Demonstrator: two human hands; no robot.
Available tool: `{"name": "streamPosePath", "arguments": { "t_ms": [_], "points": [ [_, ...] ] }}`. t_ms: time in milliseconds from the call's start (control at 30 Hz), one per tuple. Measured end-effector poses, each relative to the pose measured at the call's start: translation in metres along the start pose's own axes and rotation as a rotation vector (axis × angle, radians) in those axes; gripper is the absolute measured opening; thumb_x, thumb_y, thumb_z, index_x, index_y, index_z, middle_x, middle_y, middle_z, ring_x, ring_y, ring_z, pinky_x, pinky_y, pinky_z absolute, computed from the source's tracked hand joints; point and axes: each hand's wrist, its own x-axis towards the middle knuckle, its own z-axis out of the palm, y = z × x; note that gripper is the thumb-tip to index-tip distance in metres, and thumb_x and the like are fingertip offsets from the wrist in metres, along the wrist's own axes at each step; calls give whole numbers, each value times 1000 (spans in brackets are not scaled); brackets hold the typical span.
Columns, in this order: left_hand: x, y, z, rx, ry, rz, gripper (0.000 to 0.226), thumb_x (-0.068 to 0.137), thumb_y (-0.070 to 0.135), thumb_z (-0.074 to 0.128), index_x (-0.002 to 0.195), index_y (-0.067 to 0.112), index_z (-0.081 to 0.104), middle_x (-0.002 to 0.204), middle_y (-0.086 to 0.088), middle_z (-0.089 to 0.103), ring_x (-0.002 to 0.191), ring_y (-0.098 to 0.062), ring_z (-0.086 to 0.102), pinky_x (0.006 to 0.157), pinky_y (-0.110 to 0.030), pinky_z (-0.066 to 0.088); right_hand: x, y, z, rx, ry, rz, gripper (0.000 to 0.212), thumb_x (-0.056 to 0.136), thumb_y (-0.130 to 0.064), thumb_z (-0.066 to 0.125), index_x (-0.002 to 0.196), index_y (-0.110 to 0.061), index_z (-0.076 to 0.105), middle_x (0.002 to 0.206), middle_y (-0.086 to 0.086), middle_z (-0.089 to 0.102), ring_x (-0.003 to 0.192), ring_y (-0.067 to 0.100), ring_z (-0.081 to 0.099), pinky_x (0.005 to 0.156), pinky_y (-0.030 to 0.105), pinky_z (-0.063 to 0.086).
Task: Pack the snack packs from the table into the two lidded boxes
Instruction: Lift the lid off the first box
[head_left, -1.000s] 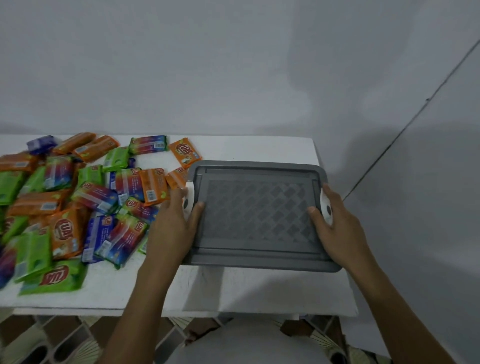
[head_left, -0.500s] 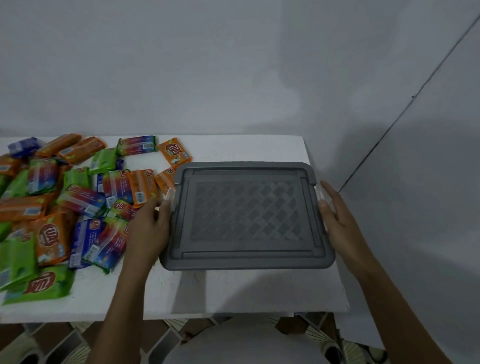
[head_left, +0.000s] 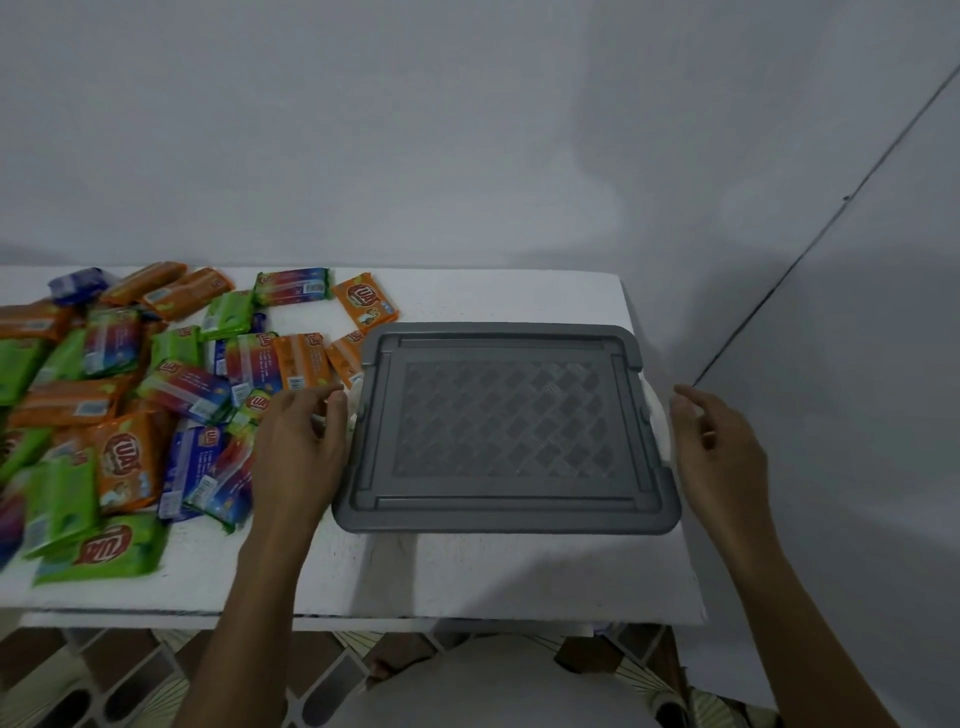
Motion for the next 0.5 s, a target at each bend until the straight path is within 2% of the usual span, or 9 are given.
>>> {"name": "streamPosePath", "arguments": {
  "t_ms": [67, 133, 233, 400, 500],
  "points": [
    [-2, 7, -4, 19, -60, 70, 34, 99, 34, 49, 117, 12, 67, 97, -9, 66, 75, -14, 55, 65, -29, 44, -1, -10, -9, -55, -6, -53, 35, 99, -39, 45, 125, -23, 61, 90, 7, 63, 77, 18, 58, 68, 22, 44],
    [-4, 13, -6, 33, -127, 89, 35, 98, 38, 51, 115, 13, 68, 90, -4, 66, 69, -12, 55, 60, -27, 44, -1, -17, -12, -136, -111, -55, 36, 97, -42, 47, 124, -22, 62, 77, 4, 62, 70, 14, 58, 62, 19, 43],
    [-1, 17, -6, 99, -202, 59, 38, 95, 42, 54, 114, 12, 68, 95, -6, 67, 74, -18, 58, 64, -33, 49, -4, -17, -8, -257, -247, -92, 39, 96, -39, 52, 129, -20, 60, 66, -6, 55, 62, 4, 53, 55, 17, 36],
    [-1, 26, -8, 110, -203, 30, 34, 96, 34, 55, 117, 9, 68, 91, -8, 60, 74, -19, 53, 65, -31, 41, -7, -19, -8, -206, -241, -110, 39, 95, -31, 56, 131, -17, 59, 62, -19, 46, 58, -2, 47, 55, 12, 31],
    [-3, 31, -16, 58, -162, 35, 37, 96, 35, 55, 118, 8, 68, 89, -6, 55, 73, -20, 54, 67, -31, 44, -7, -18, -14, -97, -208, -100, 35, 94, -28, 59, 128, -22, 62, 56, -10, 48, 53, 4, 47, 55, 16, 35]
  ]
}}
